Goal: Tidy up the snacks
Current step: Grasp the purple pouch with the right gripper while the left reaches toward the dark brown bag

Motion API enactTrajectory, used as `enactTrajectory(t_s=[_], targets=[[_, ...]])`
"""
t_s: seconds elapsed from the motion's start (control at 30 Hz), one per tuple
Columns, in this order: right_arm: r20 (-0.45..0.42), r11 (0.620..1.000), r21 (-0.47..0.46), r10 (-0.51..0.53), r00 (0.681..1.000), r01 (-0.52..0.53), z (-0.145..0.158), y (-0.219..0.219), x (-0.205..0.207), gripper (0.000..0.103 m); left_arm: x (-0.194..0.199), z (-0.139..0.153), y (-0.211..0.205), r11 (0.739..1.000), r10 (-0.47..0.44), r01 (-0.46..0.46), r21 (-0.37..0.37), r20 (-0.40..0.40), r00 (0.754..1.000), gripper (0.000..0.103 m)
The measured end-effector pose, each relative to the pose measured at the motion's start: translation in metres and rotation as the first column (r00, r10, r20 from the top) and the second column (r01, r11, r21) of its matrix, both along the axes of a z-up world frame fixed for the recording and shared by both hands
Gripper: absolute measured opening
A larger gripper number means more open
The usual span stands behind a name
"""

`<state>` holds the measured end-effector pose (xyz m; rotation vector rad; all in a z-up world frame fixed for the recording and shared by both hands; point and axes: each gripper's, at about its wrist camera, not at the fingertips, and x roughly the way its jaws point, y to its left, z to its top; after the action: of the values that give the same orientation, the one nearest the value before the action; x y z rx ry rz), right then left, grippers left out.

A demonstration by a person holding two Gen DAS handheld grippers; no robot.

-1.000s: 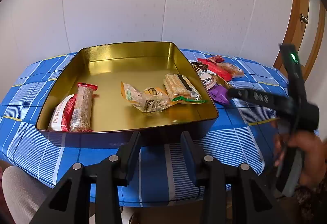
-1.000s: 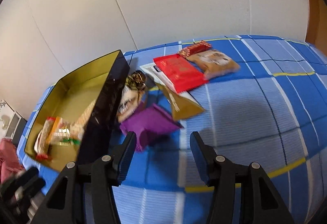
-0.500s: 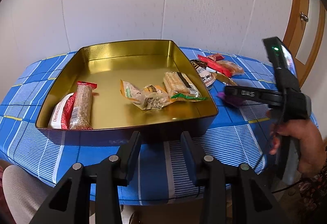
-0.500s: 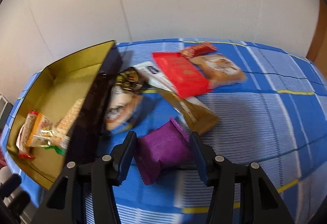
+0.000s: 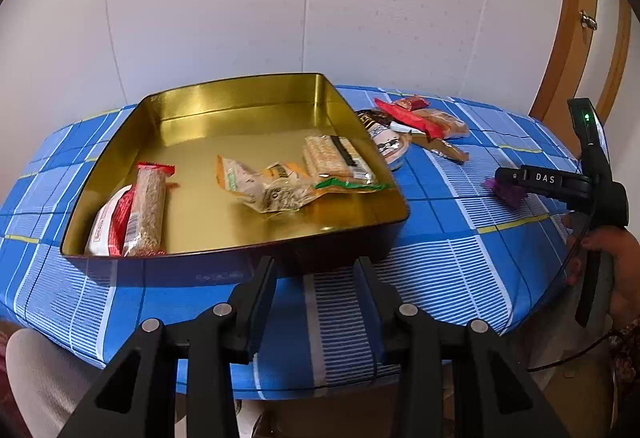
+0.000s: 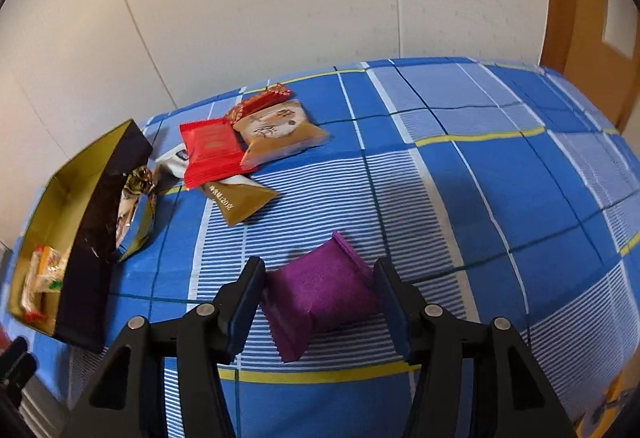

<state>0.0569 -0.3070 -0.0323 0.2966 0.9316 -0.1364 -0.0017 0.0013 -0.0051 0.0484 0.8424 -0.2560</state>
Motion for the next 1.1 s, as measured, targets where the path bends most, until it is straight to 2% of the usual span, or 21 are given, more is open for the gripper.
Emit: enactTrajectory(t_s=[0.17, 0.27, 0.4, 0.57, 0.63, 0.83, 0.9, 1.03, 1.1], targets=[[0.025, 0.999, -0.032, -0.006, 1.000, 0.007, -0.005, 0.005, 0.001, 0.063, 0.003, 0.005, -0.014, 0.999, -0.033, 0.033, 0.007, -0.002, 0.999, 0.040], [0.047, 0.999, -0.035, -0.009, 0.999, 0.010, -0.007, 0.004, 0.001, 0.061, 0.005, 0.010, -0.022, 0.998, -0.057, 0.057, 0.001, 0.000, 0.998, 0.040], [0.074, 0.994, -0.087, -0.053, 0.996, 0.059, -0.008, -0.003, -0.006, 0.059, 0.012, 0.018, -0.035, 0.997, -0.078, 0.078, -0.013, -0.002, 0.997, 0.041], [0.111, 0.988, -0.047, -0.143, 0.983, 0.149, -0.009, -0.028, -0.020, 0.060, 0.033, 0.028, -0.067, 0.993, -0.117, 0.117, -0.010, -0.031, 0.993, 0.041], [0.123, 0.985, -0.002, -0.172, 0.977, 0.174, -0.010, -0.037, -0.024, 0.060, 0.048, 0.029, -0.083, 0.992, -0.121, 0.122, 0.013, -0.054, 0.991, 0.041], [0.133, 0.983, 0.025, -0.184, 0.974, 0.182, -0.013, -0.039, -0.026, 0.061, 0.099, 0.022, -0.130, 0.983, -0.124, 0.136, 0.121, -0.105, 0.987, 0.041], [0.136, 0.983, 0.031, -0.186, 0.973, 0.183, -0.013, -0.040, -0.026, 0.061, 0.111, 0.017, -0.140, 0.981, -0.124, 0.141, 0.133, -0.127, 0.984, 0.041], [0.137, 0.982, 0.034, -0.188, 0.973, 0.185, -0.013, -0.039, -0.026, 0.061, 0.134, 0.001, -0.159, 0.960, -0.097, 0.124, 0.251, -0.120, 0.988, 0.041], [0.138, 0.982, 0.038, -0.189, 0.972, 0.186, -0.013, -0.040, -0.026, 0.061, 0.143, -0.005, -0.162, 0.955, -0.080, 0.110, 0.276, -0.119, 0.990, 0.041]])
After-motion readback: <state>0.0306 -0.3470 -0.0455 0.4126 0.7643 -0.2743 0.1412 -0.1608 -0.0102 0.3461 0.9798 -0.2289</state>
